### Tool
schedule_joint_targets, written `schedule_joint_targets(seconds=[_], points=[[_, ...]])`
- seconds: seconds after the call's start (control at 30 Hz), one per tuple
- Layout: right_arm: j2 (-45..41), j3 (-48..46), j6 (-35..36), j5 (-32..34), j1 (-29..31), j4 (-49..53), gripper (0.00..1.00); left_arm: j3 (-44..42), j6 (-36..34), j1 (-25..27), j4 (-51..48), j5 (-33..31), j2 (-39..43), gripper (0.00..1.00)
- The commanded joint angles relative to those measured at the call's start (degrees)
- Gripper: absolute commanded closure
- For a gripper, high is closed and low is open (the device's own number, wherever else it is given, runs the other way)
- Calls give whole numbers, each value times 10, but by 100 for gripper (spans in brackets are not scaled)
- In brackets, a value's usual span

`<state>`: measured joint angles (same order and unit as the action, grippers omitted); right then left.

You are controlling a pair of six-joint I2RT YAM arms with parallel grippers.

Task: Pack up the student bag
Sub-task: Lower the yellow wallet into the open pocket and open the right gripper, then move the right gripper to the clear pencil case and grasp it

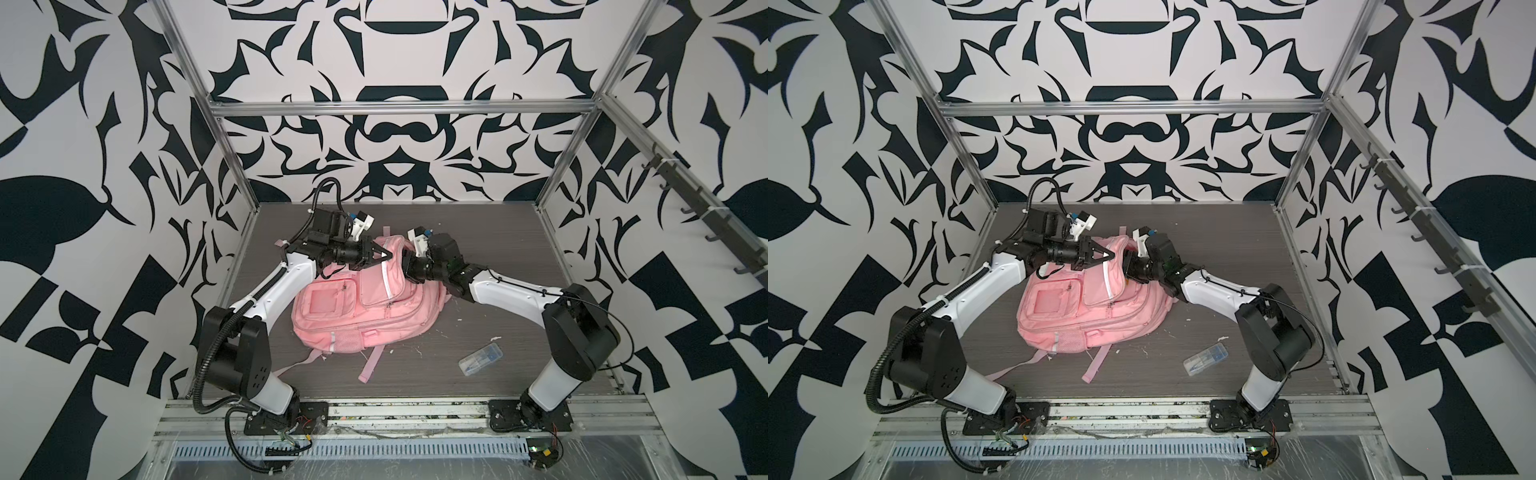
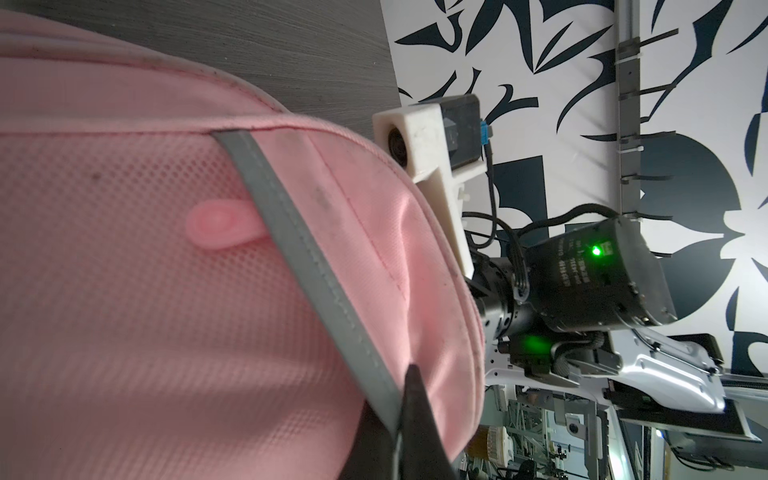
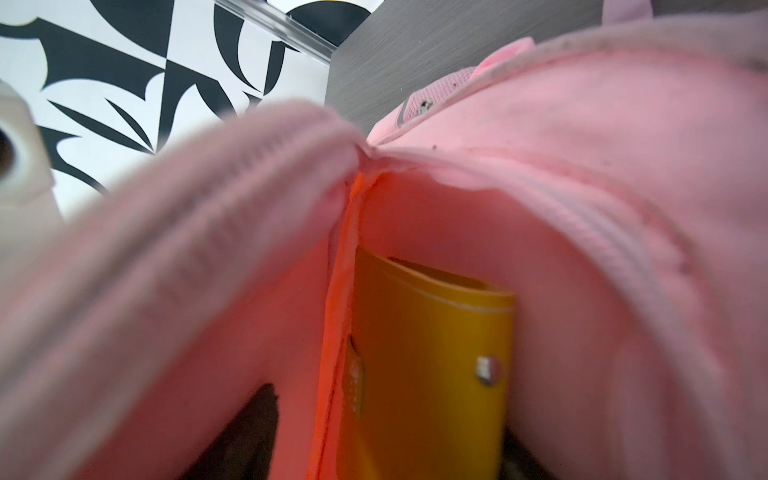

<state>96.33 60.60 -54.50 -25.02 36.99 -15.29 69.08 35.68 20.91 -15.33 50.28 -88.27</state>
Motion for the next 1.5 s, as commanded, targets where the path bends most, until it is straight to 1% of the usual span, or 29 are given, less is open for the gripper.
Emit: schedule_joint_targets(seconds=[0.0, 0.1, 0.17, 0.2, 0.3, 0.43, 0.57, 0.83, 0.9, 1.0, 1.1, 1.17, 1.23, 1.3, 1.33, 1.47], points=[[-24, 10, 8, 0, 14, -33, 20, 25, 1, 18, 73, 50, 32, 100], [-52, 19, 44, 18, 14, 31, 12, 17, -8, 12, 54, 30, 35, 100], [-77, 17, 63, 35, 14, 67, 3, 19, -24, 4, 16, 9, 29, 100], [-89, 13, 68, 42, 14, 79, 1, 19, -30, 1, 5, 3, 27, 100], [-122, 8, 91, 64, 13, 125, 1, 6, -31, -12, 7, -8, 26, 100], [-146, 7, 106, 80, 13, 169, 1, 3, -37, -20, 8, -2, 19, 100], [-169, 7, 112, 98, 13, 196, 1, 3, -45, -21, 5, -1, 13, 100], [-179, 44, 150, 92, 13, 252, 1, -3, -57, -21, -4, -14, -6, 100], [-185, 51, 151, 99, 13, 264, 0, 0, -61, -20, -7, -16, -12, 100], [-204, 55, 150, 127, 13, 304, 1, 5, -61, -13, -7, -23, -19, 100], [-232, 61, 129, 184, 10, 387, 1, 20, -72, 12, -19, -42, -35, 100], [-238, 84, 97, 212, 0, 489, 2, 31, -81, 30, -34, -62, -52, 100], [-247, 96, 78, 234, -2, 564, 2, 31, -80, 41, -34, -82, -63, 100], [-273, 86, 53, 256, -3, 605, 2, 25, -74, 47, -28, -104, -71, 95], [-293, 73, 35, 271, -2, 622, 2, 21, -72, 48, -24, -112, -74, 89], [-359, 12, -29, 316, -7, 707, 1, 19, -85, 57, -25, -126, -79, 58]])
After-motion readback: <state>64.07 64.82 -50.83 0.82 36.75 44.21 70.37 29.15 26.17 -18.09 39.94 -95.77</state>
